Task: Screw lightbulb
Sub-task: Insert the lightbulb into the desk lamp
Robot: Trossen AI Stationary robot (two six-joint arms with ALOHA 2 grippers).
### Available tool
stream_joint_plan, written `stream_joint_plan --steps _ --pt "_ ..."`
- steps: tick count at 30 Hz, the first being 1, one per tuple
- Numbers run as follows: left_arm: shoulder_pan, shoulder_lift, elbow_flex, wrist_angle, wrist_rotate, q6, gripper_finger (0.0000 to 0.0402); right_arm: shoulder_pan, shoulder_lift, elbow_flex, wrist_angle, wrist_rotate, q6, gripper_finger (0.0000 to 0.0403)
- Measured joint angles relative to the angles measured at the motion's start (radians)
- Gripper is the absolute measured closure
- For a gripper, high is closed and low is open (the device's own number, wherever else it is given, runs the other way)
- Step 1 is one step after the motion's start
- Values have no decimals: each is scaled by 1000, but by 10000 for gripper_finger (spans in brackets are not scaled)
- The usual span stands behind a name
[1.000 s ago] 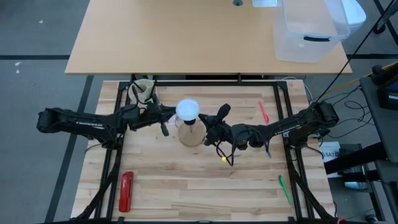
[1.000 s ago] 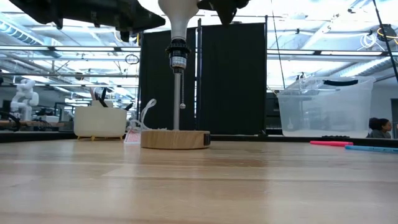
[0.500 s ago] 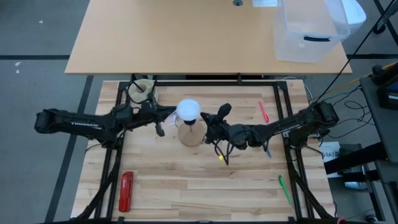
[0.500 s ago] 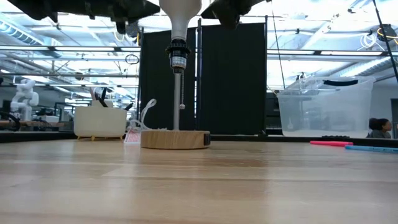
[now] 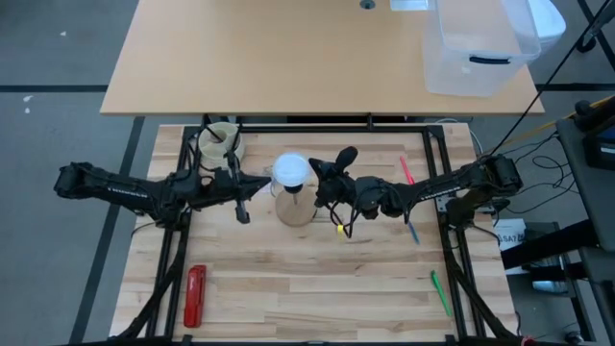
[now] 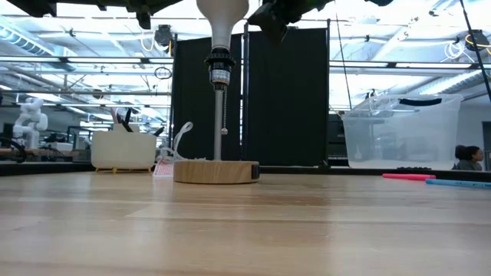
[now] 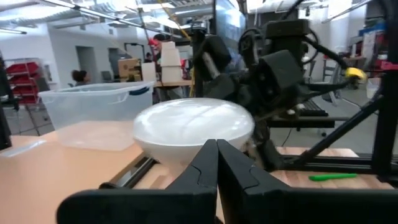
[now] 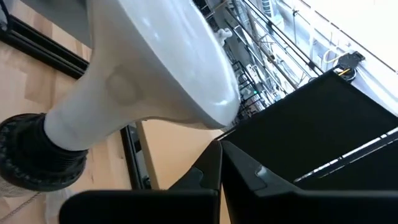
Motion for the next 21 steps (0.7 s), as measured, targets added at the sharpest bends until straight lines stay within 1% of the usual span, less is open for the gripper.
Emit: stream_joint_plan --steps 6,14,21 --pt "-8 2 0 0 -4 13 402 -3 0 0 22 -49 -18 403" --pt "52 3 0 -36 -5 -1 402 12 0 0 22 -48 -18 403" --pt "92 3 0 -37 4 -10 402 34 -2 0 14 -34 2 403"
